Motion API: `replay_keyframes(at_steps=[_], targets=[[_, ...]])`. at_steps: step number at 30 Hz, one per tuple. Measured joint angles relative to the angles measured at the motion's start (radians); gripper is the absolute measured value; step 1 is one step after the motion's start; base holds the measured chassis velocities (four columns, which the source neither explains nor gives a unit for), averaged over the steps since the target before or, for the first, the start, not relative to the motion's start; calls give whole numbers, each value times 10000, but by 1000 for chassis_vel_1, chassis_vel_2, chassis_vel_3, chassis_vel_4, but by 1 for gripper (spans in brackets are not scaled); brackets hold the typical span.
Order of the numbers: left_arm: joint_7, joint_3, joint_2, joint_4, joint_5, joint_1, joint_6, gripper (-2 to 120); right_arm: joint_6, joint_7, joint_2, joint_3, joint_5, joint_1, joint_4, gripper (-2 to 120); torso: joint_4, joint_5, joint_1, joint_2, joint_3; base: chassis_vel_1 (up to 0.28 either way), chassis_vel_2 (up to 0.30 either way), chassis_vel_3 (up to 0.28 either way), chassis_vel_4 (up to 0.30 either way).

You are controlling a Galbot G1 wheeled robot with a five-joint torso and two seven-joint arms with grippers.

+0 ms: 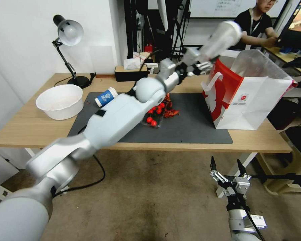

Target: Pick up the trash from the table and place it into the takeout bag.

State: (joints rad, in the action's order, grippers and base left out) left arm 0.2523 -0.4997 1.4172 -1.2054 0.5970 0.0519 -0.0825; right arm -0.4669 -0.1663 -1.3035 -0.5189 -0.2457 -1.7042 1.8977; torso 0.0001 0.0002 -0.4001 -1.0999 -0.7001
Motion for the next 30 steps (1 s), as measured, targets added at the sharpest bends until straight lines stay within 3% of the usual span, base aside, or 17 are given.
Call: replay_keyframes(at_steps=[6, 11, 13, 21, 26, 30], targets=[[851, -557, 714, 1426, -695, 963, -589, 55, -15, -2, 4, 30, -22, 38, -41, 100, 0, 0, 1, 0, 0, 0, 0, 0, 0], [1013, -598, 1003, 1886, -1431, 1316, -842, 55, -18, -2, 34, 36, -32, 48, -46, 100, -1, 0, 0, -1, 1, 0, 0, 0, 0], [1114, -612, 1194, 2280, -2680, 1579, -1266, 55, -20, -2, 62, 37, -43, 48, -53, 100, 0, -1, 2, 0, 1, 0, 0, 0, 0], [1438, -801, 1671, 2989, -5042, 2050, -2146, 55, -27, -2, 39, 48, -49, 50, -60, 100, -2, 0, 2, 0, 1, 0, 0, 0, 0], [1461, -946, 1738, 3035, -5130, 2101, -2181, 55, -29, -2, 35, 48, -49, 54, -60, 100, -1, -1, 1, 0, 1, 0, 0, 0, 0], [1121, -1087, 1717, 2954, -5025, 2100, -2017, 60, -31, -2, 42, 41, -49, 48, -68, 100, 0, -1, 2, 0, 1, 0, 0, 0, 0]])
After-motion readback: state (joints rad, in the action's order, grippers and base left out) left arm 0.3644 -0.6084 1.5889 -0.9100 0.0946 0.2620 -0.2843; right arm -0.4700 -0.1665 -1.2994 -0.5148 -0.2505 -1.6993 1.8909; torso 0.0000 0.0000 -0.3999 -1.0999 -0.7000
